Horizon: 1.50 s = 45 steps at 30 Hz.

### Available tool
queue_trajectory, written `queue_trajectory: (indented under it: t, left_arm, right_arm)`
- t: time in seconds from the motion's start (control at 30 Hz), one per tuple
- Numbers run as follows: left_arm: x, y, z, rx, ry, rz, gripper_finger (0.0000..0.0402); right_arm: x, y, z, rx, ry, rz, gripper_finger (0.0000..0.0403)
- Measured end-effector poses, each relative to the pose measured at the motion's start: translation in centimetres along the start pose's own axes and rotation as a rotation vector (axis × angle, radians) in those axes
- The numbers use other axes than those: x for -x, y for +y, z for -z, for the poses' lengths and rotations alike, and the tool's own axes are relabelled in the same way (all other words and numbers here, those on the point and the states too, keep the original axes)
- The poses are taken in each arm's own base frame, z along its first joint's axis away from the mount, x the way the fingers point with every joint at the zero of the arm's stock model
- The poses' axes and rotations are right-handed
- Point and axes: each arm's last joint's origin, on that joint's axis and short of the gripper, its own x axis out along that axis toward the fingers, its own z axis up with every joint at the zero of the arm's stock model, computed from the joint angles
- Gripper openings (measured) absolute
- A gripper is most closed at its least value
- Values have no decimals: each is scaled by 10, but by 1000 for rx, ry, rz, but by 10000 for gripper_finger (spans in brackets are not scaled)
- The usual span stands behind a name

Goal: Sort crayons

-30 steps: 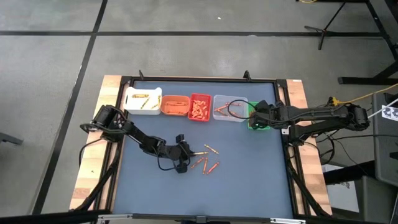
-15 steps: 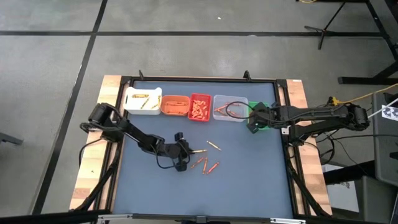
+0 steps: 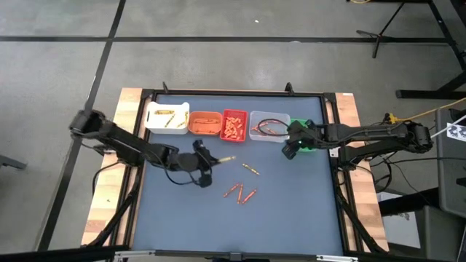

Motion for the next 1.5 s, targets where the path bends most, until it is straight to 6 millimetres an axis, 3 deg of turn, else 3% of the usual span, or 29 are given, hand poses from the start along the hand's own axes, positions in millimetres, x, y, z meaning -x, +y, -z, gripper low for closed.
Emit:
queue_trajectory:
  t: [0.27, 0.67, 0.93, 1.17, 1.5]
  left_arm:
    - [49, 44, -24, 38, -9, -202, 12]
    - [91, 101, -16, 94, 130, -538, 12]
    - [103, 126, 6, 162, 344, -738, 12]
    - [102, 136, 17, 195, 388, -798, 36]
    - [99, 141, 27, 228, 411, -831, 76]
  right_arm:
    - [3, 15, -17, 11, -117, -269, 166]
    - [10, 30, -35, 22, -260, -523, 166]
    - [9, 60, -29, 140, -292, -610, 166]
    - [-6, 95, -16, 263, -287, -668, 166]
    - [-33, 128, 5, 407, -260, -693, 166]
